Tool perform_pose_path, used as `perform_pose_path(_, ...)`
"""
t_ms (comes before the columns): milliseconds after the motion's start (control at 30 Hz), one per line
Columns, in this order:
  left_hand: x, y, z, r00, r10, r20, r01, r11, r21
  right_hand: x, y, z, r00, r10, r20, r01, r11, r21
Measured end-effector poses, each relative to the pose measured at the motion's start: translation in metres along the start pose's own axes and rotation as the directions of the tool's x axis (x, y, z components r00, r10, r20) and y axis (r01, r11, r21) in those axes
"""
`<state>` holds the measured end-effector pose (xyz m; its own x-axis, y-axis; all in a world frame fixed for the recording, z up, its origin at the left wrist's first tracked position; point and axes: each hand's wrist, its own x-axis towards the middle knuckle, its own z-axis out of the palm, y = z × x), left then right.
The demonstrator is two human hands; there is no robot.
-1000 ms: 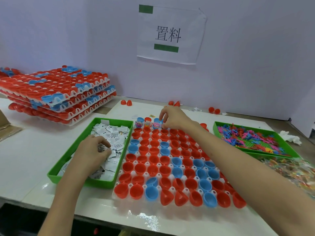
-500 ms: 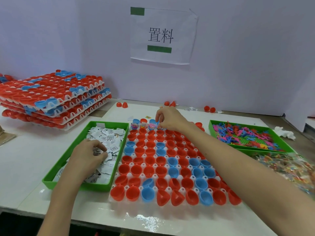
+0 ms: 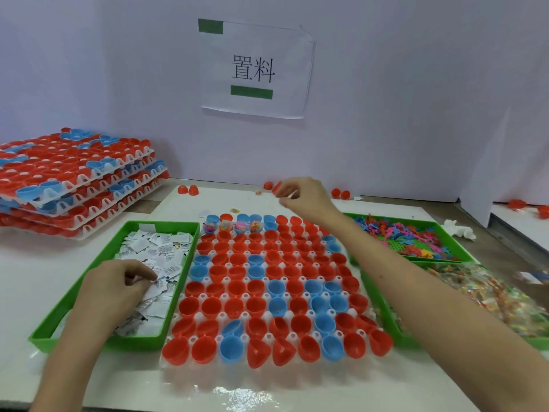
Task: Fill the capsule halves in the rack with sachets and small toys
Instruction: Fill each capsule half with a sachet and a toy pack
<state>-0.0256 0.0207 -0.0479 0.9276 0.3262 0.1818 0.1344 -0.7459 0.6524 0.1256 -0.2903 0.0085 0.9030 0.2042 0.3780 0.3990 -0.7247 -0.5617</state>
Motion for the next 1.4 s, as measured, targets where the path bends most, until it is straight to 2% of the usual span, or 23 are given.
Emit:
perform_pose_path(67,0.0,-0.003,0.001,0.999,0.011,-0.044,-0.012,0.999,-0.034,-0.011,0.023,-0.027,0.995,0.082,-0.053,-0.081,0.996,0.037)
perform_pose_path(133,0.0,-0.007,0.003,0.993,0.038,-0.112,-0.045,0.997,-0.065,-0.025,0.053,-0.056,0.976,0.209,-0.055,-0.211,0.977,-0.036)
perform_pose_path(233,0.004,-0.014,0.002,0.976,0.06,-0.211,-0.089,0.988,-0.13,-0.051,0.096,-0.088,0.904,0.415,0.104,-0.358,0.867,-0.347)
perform_pose_path(300,0.006,-0.02,0.0,0.97,0.032,-0.242,-0.092,0.967,-0.239,-0.069,0.113,-0.096,0.851,0.484,0.204,-0.372,0.829,-0.416)
perform_pose_path(467,0.017,-0.023,-0.005,0.963,-0.078,-0.258,-0.042,0.902,-0.429,-0.087,0.122,-0.103,0.898,0.425,0.114,-0.371,0.87,-0.324)
perform_pose_path(533,0.026,-0.016,-0.012,0.977,-0.152,-0.149,0.054,0.854,-0.518,-0.088,0.122,-0.105,0.902,0.42,0.098,-0.379,0.88,-0.286)
perform_pose_path(600,0.015,-0.007,-0.019,0.998,-0.063,-0.029,0.035,0.819,-0.573,-0.088,0.122,-0.106,0.912,0.408,0.051,-0.384,0.89,-0.247)
perform_pose_path(633,0.004,0.004,-0.021,1.0,0.007,-0.03,-0.022,0.826,-0.563,-0.088,0.12,-0.107,0.918,0.396,0.009,-0.384,0.895,-0.228)
perform_pose_path(667,-0.009,0.019,-0.022,0.996,0.018,-0.082,-0.062,0.819,-0.571,-0.087,0.119,-0.108,0.922,0.385,-0.035,-0.384,0.9,-0.205)
perform_pose_path(700,-0.026,0.037,-0.022,0.99,0.002,-0.138,-0.089,0.77,-0.631,-0.087,0.117,-0.109,0.922,0.38,-0.075,-0.387,0.905,-0.175)
perform_pose_path(800,-0.078,0.09,-0.009,0.97,-0.004,-0.245,-0.208,0.516,-0.831,-0.089,0.103,-0.11,0.891,0.411,-0.194,-0.429,0.902,-0.057)
perform_pose_path(900,-0.102,0.128,0.022,0.996,-0.058,-0.067,-0.044,0.331,-0.943,-0.1,0.072,-0.11,0.872,0.404,-0.275,-0.384,0.915,0.128)
perform_pose_path(967,-0.113,0.15,0.038,0.998,-0.009,0.057,0.057,0.246,-0.967,-0.121,0.036,-0.111,0.901,0.363,-0.238,-0.279,0.905,0.321)
perform_pose_path(1067,-0.123,0.168,0.046,0.994,0.053,0.096,0.078,0.283,-0.956,-0.166,-0.027,-0.103,0.989,0.135,-0.056,-0.089,0.86,0.502)
perform_pose_path(1167,-0.125,0.165,0.043,0.993,0.091,0.08,0.041,0.37,-0.928,-0.197,-0.075,-0.089,0.994,-0.085,-0.063,0.106,0.783,0.613)
perform_pose_path(1267,-0.124,0.155,0.036,0.987,0.135,0.087,0.021,0.427,-0.904,-0.203,-0.087,-0.079,0.988,-0.119,-0.096,0.152,0.819,0.553)
perform_pose_path(1400,-0.123,0.15,0.034,0.982,0.159,0.105,0.025,0.439,-0.898,-0.205,-0.082,-0.068,0.989,-0.064,-0.134,0.123,0.857,0.5)
